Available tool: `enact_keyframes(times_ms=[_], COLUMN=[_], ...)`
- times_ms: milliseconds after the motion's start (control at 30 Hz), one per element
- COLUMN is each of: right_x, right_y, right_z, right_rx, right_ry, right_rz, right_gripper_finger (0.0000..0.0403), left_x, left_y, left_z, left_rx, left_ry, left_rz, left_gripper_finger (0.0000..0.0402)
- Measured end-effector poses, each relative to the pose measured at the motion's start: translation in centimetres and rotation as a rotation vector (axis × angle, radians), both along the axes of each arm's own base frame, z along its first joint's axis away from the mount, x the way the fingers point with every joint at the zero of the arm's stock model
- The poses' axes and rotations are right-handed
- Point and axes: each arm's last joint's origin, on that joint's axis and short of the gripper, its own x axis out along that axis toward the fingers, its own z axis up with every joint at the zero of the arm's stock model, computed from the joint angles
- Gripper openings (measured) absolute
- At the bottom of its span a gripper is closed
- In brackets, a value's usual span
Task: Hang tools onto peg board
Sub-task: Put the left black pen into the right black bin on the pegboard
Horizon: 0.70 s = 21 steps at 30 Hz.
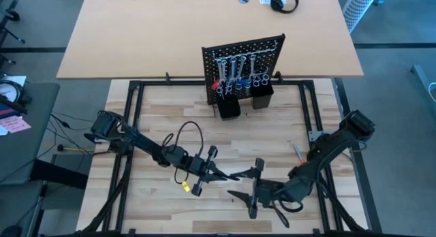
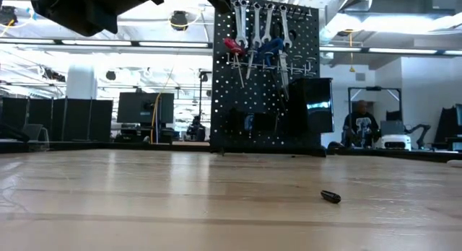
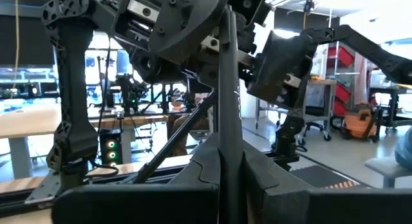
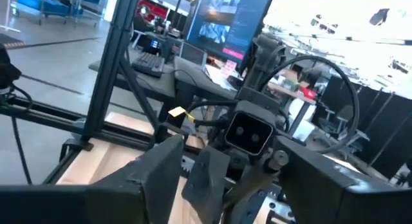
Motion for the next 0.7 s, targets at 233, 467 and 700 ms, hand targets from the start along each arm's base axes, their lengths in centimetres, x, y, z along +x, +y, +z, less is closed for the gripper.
enact_keyframes(times_ms=[233,467,700], right_x=[-0.2,-0.2,-1.7], right_y=[0.3,0.2,-0.6], right_z=[0.1,-0.1,2.8], right_rx=[-0.006,-0.011,-0.045], right_ry=[-0.005,0.014,0.019], right_rz=[0.020,-0.027,-0.199], right_gripper_finger=[0.0173,0.0072,0.0041], left_x=[0.0,0.0,0.3], left_y=[-0.1,-0.1,0.2], left_z=[-0.1,-0.1,-0.7], left_rx=[0.004,0.005,-0.012], left_ry=[0.002,0.006,0.088], left_rz=[-0.008,-0.013,0.017], left_gripper_finger=[0.0009,0.0009,0.0054])
